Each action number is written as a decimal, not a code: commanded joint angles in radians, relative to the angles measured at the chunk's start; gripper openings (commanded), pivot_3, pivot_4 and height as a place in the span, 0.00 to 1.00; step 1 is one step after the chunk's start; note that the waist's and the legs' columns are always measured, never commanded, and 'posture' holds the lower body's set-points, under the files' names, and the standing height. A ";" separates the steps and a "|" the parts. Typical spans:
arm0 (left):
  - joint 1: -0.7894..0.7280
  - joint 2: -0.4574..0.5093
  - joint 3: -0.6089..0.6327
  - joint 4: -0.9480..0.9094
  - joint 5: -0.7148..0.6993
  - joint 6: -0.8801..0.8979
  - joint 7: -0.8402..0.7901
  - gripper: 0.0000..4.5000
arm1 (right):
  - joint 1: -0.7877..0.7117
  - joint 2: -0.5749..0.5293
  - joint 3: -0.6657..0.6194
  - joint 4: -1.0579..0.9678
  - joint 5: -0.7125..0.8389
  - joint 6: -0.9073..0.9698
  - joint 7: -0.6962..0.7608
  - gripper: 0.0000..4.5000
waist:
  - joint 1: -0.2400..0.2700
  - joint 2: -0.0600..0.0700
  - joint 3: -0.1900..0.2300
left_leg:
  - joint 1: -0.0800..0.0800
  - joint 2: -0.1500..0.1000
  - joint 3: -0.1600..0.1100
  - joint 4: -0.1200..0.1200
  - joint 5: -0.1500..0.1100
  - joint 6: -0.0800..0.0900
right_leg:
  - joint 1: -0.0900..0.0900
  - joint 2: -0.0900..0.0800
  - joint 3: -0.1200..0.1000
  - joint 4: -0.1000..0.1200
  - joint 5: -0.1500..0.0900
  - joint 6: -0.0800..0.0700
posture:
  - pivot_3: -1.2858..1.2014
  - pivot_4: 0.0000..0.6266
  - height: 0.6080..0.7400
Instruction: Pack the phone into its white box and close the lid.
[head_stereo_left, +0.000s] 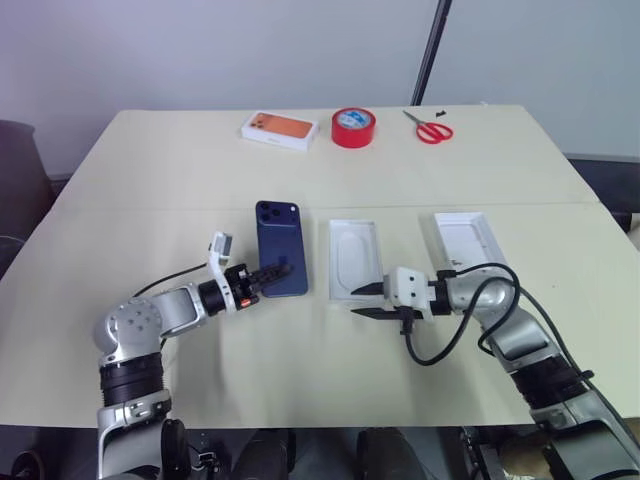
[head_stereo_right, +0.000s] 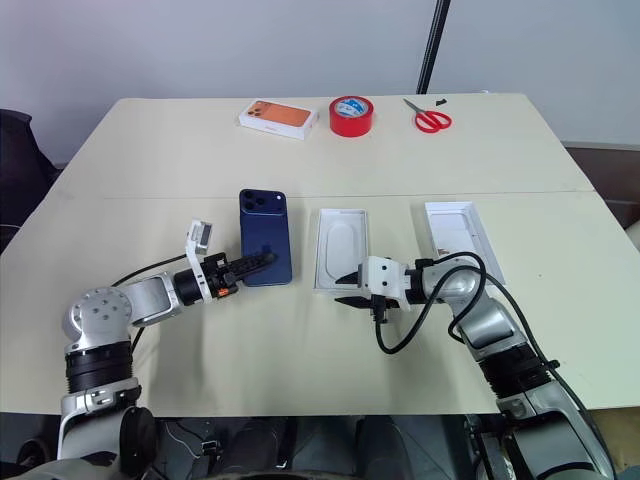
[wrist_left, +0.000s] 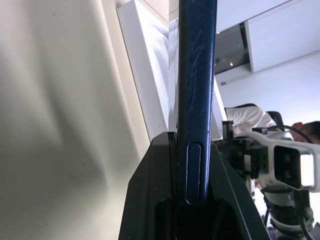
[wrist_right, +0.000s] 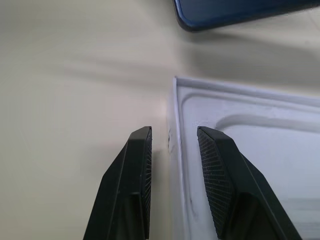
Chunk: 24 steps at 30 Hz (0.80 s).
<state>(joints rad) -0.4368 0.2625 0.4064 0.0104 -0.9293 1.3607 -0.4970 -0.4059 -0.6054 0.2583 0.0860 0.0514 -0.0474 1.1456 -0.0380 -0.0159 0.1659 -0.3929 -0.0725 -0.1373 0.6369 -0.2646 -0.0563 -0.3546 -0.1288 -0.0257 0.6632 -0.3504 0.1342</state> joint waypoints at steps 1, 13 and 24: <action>-0.007 -0.004 0.005 -0.041 -0.050 -0.008 -0.006 0.00 | -0.013 -0.002 0.007 0.014 -0.009 -0.034 0.001 0.03 | -0.001 0.000 0.000 | 0.000 0.000 0.000 0.000 0.000 0.000 | 0.000 0.000 0.000 0.000 0.000 0.000 | 0.52 0.24 1.00; -0.024 -0.098 0.033 -0.060 -0.107 -0.032 0.119 0.00 | 0.004 0.068 0.040 -0.095 -0.004 0.039 -0.053 0.01 | -0.003 0.000 0.000 | 0.000 0.000 0.000 0.001 0.000 0.000 | 0.000 0.000 0.000 0.000 0.000 0.000 | 0.52 0.24 1.00; 0.023 -0.216 -0.007 -0.095 -0.109 -0.095 0.231 0.00 | 0.043 0.069 0.009 -0.183 0.020 0.132 -0.113 0.55 | 0.024 -0.001 0.001 | -0.001 0.000 0.000 0.002 0.000 0.000 | 0.000 0.000 0.000 0.000 0.000 0.000 | 0.52 0.24 1.00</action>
<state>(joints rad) -0.3977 0.0503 0.4042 -0.0421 -1.0049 1.2887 -0.2658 -0.3595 -0.5316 0.3012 -0.0458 0.0425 0.0829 1.0406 -0.0138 -0.0167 0.1665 -0.3936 -0.0726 -0.1372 0.6387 -0.2647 -0.0561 -0.3543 -0.1287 -0.0257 0.6631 -0.3504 0.1342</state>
